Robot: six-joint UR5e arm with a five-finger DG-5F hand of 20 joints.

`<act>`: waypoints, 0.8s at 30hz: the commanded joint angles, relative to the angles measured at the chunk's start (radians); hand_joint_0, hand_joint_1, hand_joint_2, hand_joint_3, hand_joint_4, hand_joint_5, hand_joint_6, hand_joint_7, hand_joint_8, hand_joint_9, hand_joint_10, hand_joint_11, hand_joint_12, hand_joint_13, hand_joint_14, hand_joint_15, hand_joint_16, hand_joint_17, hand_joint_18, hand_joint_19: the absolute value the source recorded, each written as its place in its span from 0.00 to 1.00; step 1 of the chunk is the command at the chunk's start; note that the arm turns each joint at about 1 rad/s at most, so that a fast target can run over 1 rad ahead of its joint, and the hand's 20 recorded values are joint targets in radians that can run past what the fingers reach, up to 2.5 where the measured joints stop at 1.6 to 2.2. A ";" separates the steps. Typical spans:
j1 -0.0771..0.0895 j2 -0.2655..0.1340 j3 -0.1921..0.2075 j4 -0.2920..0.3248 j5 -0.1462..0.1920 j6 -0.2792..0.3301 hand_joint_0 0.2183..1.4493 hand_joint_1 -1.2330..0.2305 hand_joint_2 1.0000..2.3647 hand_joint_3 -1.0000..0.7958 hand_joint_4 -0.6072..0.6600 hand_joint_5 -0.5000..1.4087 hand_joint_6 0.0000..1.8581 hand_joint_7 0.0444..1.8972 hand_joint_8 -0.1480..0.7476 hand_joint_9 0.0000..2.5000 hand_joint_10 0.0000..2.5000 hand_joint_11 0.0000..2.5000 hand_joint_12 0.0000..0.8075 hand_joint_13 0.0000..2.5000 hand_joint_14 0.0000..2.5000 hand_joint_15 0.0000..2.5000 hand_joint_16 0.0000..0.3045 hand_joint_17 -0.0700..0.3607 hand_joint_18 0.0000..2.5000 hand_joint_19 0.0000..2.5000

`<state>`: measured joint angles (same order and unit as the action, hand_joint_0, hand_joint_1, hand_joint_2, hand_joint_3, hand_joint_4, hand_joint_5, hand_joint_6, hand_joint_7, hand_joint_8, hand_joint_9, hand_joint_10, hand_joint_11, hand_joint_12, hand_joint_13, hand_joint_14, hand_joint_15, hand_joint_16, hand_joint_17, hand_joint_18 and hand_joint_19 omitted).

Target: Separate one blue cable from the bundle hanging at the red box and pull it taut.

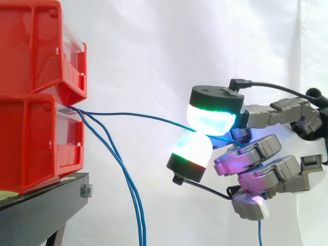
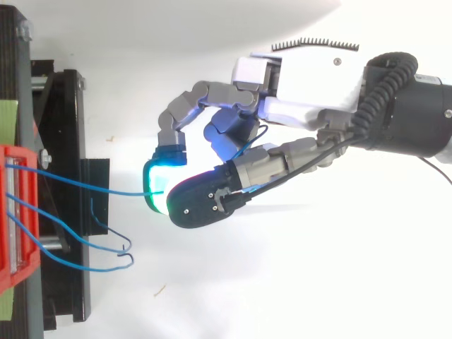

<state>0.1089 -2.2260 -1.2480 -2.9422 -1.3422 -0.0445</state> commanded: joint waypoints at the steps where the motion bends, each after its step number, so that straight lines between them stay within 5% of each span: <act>1: 0.000 0.000 -0.001 0.000 0.000 0.000 0.38 0.32 0.01 0.44 0.40 0.16 0.51 0.52 0.47 0.36 0.98 0.47 0.34 0.56 0.27 0.64 0.09 0.31 0.42 0.38; 24: 0.000 0.000 0.001 0.000 0.000 0.000 0.38 0.32 0.01 0.44 0.40 0.16 0.50 0.53 0.47 0.36 0.98 0.47 0.34 0.56 0.28 0.64 0.09 0.31 0.42 0.39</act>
<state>0.1089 -2.2260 -1.2481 -2.9422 -1.3422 -0.0445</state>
